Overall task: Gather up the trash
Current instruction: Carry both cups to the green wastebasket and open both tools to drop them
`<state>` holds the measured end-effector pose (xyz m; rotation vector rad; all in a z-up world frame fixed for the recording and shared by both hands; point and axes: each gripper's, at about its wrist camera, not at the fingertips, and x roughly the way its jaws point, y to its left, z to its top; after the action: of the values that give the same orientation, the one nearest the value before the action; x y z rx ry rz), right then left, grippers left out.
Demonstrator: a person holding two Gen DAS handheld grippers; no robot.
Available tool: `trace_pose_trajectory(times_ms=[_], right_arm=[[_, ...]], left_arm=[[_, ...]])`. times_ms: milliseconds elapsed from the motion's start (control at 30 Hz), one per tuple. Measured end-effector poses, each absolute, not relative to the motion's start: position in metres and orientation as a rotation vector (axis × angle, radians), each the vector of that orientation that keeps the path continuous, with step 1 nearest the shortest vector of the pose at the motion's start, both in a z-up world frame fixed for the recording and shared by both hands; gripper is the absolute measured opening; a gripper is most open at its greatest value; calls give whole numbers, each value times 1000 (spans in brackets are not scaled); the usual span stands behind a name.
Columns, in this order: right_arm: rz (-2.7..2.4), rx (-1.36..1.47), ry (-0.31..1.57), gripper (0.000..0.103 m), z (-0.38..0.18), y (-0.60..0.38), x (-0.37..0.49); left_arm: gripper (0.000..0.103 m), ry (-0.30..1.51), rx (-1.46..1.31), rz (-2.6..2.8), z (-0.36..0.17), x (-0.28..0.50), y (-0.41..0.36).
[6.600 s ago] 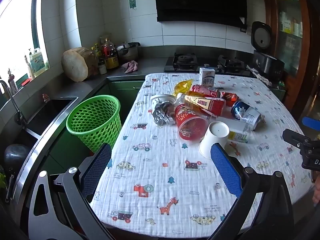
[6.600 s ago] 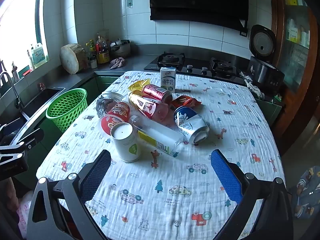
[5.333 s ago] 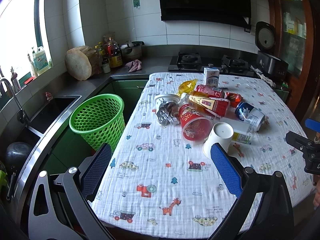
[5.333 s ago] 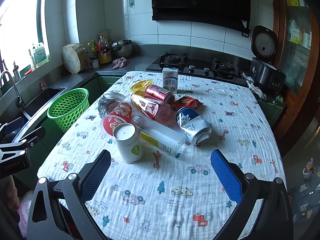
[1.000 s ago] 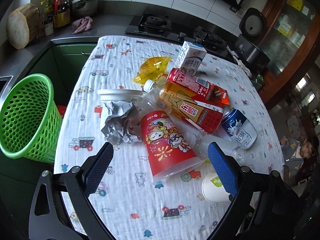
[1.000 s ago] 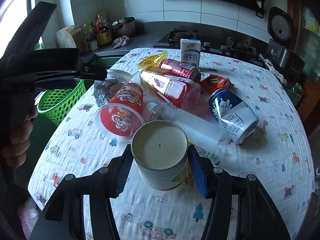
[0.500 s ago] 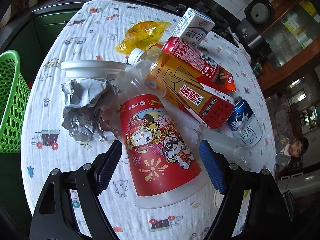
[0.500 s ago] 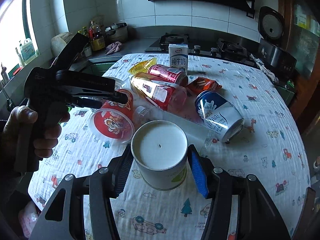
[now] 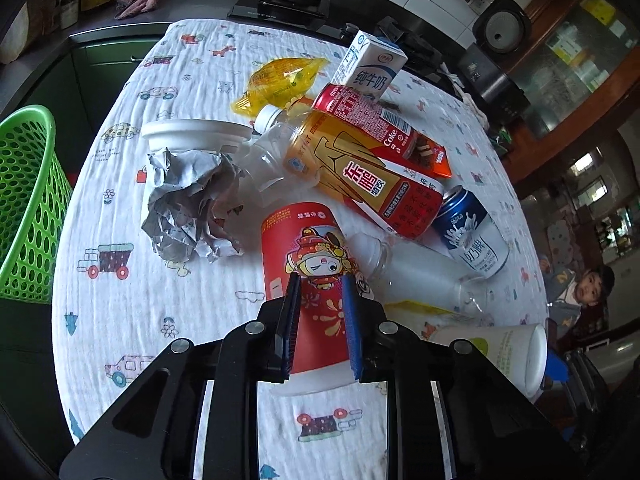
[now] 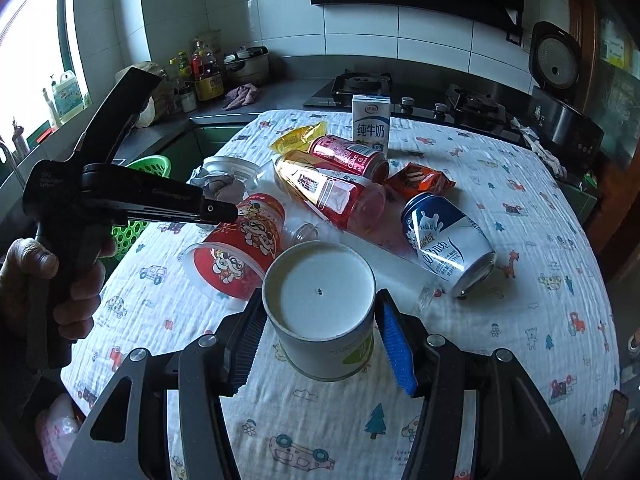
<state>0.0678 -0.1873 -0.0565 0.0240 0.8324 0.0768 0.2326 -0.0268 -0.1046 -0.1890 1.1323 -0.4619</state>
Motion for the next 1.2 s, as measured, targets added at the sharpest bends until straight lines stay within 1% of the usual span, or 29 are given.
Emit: trace_pose_trajectory(times_ms=[67, 100, 133, 167, 367, 400, 433, 533, 733, 900, 1067, 1200], right_arm=[[86, 27, 832, 54, -56, -187, 68], [88, 26, 831, 54, -56, -187, 68], [89, 25, 829, 54, -56, -187, 67], [91, 26, 826, 54, -55, -187, 67], [80, 37, 824, 54, -55, -188, 64], [77, 40, 826, 54, -55, -189, 64], [75, 44, 827, 54, -56, -190, 64], [64, 50, 828, 54, -57, -193, 64], [62, 56, 835, 54, -59, -193, 67], [74, 47, 833, 54, -57, -188, 69], [76, 41, 824, 54, -55, -187, 68], [76, 48, 821, 54, -54, -189, 67]], left_arm=[[22, 1139, -182, -455, -103, 233, -26], [29, 1143, -175, -452, -102, 234, -27], [44, 1151, -182, -447, -102, 237, -26], [49, 1149, -186, -445, -102, 239, -26], [54, 1221, -212, -437, -118, 252, -34], [61, 1227, -208, -429, -122, 254, -36], [64, 1237, -213, -425, -125, 254, -37], [67, 1248, -233, -422, -132, 256, -39], [66, 1234, -206, -440, -132, 255, -44], [71, 1298, -310, -450, -145, 263, -37], [71, 1309, -363, -467, -150, 262, -33], [68, 1280, -368, -492, -148, 257, -34]])
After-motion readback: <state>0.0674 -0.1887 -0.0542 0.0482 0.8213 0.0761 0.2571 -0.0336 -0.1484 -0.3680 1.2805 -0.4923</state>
